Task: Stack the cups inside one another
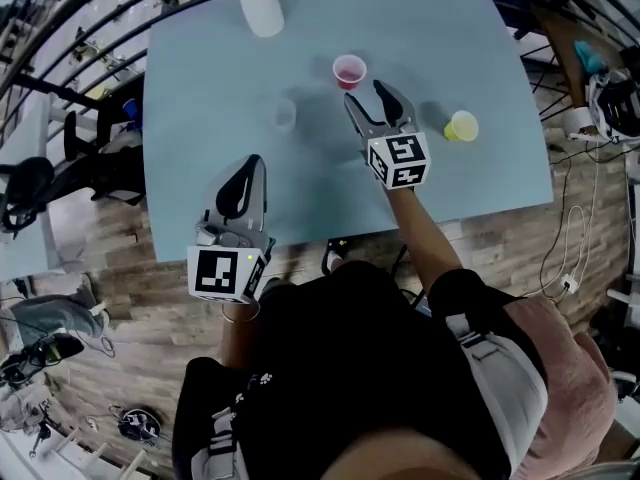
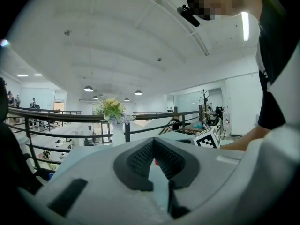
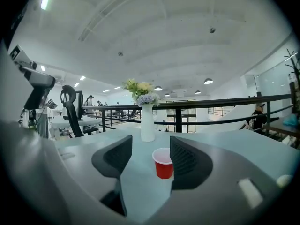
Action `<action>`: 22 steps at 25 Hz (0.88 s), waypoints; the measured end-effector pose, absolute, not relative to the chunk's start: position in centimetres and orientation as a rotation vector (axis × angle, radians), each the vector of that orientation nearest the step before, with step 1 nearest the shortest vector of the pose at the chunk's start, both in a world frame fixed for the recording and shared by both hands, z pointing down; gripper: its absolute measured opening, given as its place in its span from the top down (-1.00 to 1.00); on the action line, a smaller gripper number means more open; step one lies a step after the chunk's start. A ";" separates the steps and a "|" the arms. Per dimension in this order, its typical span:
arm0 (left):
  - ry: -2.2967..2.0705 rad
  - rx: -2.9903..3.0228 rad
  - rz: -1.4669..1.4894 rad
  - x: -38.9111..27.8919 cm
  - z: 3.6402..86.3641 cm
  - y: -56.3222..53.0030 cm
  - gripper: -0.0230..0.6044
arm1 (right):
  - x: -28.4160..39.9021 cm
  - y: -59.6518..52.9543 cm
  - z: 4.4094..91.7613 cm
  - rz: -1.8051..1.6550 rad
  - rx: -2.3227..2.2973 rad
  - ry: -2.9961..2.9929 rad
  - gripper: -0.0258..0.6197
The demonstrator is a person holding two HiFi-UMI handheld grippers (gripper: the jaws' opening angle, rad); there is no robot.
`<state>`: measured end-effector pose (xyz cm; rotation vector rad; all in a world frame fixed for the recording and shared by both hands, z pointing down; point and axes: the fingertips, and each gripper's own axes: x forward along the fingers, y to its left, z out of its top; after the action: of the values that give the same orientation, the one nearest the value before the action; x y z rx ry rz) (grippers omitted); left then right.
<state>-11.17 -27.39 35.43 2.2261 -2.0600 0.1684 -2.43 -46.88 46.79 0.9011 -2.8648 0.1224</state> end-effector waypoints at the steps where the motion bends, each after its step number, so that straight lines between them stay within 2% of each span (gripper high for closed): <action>1: -2.068 2.217 0.173 -11.2 35.5 -27.5 0.95 | -2.6 -47.3 47.2 0.124 0.897 -2.858 0.16; 13: -2.163 2.078 0.233 -13.0 36.2 -27.1 0.95 | -4.8 -51.6 51.5 0.098 0.880 -2.793 -0.02; 16: -2.180 2.054 0.251 -13.4 36.6 -26.8 0.95 | -5.2 -52.5 52.6 0.097 0.878 -2.776 -0.11; 22: -2.206 1.989 0.253 -14.1 36.9 -26.0 0.95 | -5.9 -53.5 54.2 0.093 0.881 -2.744 -0.15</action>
<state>-14.09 -25.95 36.94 1.9893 -2.2057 0.2529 -5.92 -53.55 54.23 0.8806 -2.7440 0.0927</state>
